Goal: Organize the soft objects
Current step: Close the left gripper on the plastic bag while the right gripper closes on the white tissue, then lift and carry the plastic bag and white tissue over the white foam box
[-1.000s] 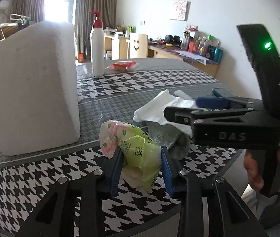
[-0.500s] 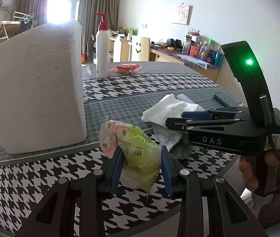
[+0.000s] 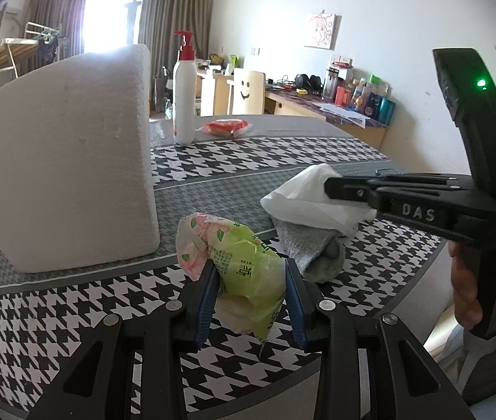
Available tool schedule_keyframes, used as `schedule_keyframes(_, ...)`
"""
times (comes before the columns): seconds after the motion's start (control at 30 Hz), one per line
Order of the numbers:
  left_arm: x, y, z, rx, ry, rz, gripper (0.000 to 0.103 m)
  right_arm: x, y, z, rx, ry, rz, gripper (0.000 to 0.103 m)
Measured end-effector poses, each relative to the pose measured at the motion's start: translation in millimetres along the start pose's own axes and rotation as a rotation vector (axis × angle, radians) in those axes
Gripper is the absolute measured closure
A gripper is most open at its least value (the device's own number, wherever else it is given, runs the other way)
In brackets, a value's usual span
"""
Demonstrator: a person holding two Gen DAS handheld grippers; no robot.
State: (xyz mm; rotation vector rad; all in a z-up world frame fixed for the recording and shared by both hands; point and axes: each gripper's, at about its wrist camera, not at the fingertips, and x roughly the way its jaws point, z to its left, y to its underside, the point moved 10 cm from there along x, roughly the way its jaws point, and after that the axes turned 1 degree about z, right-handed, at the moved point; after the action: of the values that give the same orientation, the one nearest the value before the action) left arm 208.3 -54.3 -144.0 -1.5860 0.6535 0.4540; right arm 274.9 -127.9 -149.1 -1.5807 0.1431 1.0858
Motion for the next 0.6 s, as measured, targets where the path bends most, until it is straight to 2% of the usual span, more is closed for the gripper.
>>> schedule_keyframes(0.1, -4.7, 0.7, 0.1, 0.003, 0.001, -0.007, 0.065, -3.3, -1.2, 1.8, 0.003, -0.004, -0.009, 0.099)
schedule_keyframes(0.6, -28.2, -2.4, 6.9, 0.008, -0.011, -0.044, 0.064, -38.5, -20.5, 2.1, 0.016, 0.006, -0.108, 0.099)
